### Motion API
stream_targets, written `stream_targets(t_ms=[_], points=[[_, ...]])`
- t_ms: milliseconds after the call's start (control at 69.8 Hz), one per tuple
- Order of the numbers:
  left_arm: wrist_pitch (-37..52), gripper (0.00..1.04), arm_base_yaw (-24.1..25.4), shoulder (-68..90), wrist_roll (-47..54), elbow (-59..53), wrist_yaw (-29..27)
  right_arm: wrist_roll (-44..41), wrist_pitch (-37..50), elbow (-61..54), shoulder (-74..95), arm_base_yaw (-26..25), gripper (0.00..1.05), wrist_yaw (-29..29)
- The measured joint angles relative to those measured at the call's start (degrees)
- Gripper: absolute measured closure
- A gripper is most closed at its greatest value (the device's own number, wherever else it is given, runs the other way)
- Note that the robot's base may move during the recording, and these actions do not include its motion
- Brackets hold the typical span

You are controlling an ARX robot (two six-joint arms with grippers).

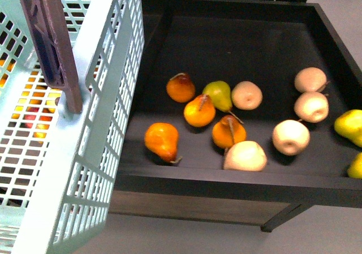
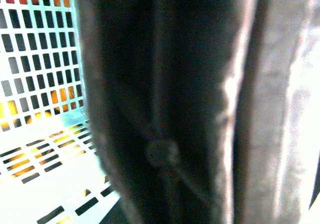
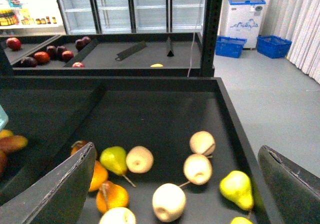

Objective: Pick mango and avocado into basket

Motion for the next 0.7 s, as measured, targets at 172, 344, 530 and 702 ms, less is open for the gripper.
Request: stream_targets(t_ms=[172, 344, 530, 702], points=[[0.0, 0.91, 0.0, 0.0, 0.0, 0.0, 0.1, 0.0, 0.0, 0.0, 0.0, 0.0, 0.09, 0.1], [0.0, 0.91, 0.0, 0.0, 0.0, 0.0, 0.0, 0.0, 0.0, 0.0, 0.0, 0.0, 0.09, 0.0], [0.0, 0.91, 0.0, 0.0, -0.1, 0.0, 0.1, 0.0, 0.0, 0.0, 0.0, 0.0, 0.09, -0.2], [0.0, 0.91, 0.0, 0.0, 0.1, 0.0, 0.1, 0.0, 0.0, 0.0, 0.0, 0.0, 0.09, 0.2]])
